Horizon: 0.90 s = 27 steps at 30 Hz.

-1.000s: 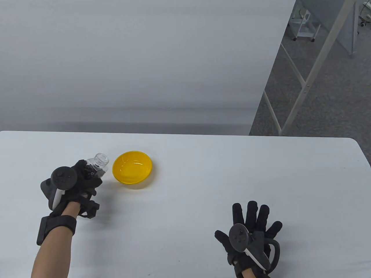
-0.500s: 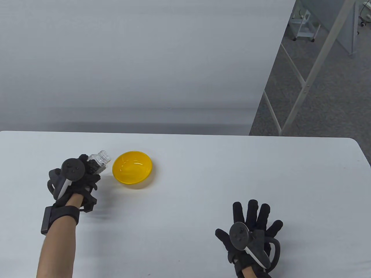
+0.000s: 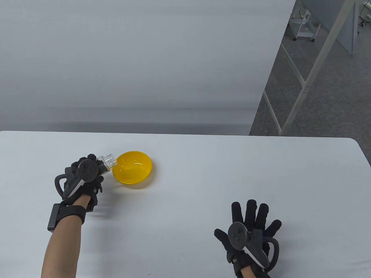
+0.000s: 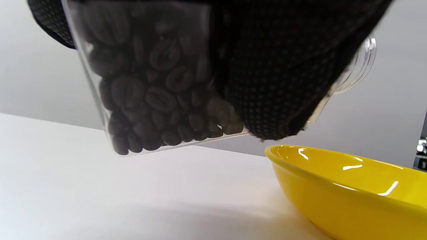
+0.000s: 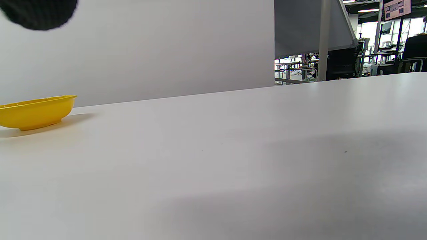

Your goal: Pour coffee beans from coffee jar into bowl

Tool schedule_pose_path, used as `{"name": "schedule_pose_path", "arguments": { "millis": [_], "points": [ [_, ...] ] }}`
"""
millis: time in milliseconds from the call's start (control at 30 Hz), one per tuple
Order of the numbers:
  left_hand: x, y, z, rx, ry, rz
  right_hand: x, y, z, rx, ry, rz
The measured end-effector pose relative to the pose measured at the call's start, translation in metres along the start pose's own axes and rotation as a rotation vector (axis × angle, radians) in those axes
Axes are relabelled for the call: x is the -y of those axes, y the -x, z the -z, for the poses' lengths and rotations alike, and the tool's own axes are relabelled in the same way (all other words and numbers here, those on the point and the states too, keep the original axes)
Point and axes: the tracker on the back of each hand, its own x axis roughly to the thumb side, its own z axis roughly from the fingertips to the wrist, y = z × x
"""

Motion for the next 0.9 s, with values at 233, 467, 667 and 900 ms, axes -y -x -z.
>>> {"name": "schedule_pose_path", "arguments": {
  "millis": [233, 467, 667, 900],
  "points": [
    [-0.003, -0.010, -0.001, 0.031, -0.013, 0.080, 0.002, 0.000, -0.001, -0.004, 0.006, 0.004],
    [-0.008, -0.020, -0.003, 0.046, -0.022, 0.131, 0.002, 0.001, -0.004, -0.008, 0.013, 0.001],
    [-0.009, -0.025, -0.005, 0.060, -0.031, 0.189, 0.001, 0.000, -0.005, -0.005, 0.009, -0.005],
    [-0.011, -0.033, -0.008, 0.098, -0.057, 0.270, 0.001, 0.000, -0.005, -0.006, 0.007, -0.003]
  ]
}}
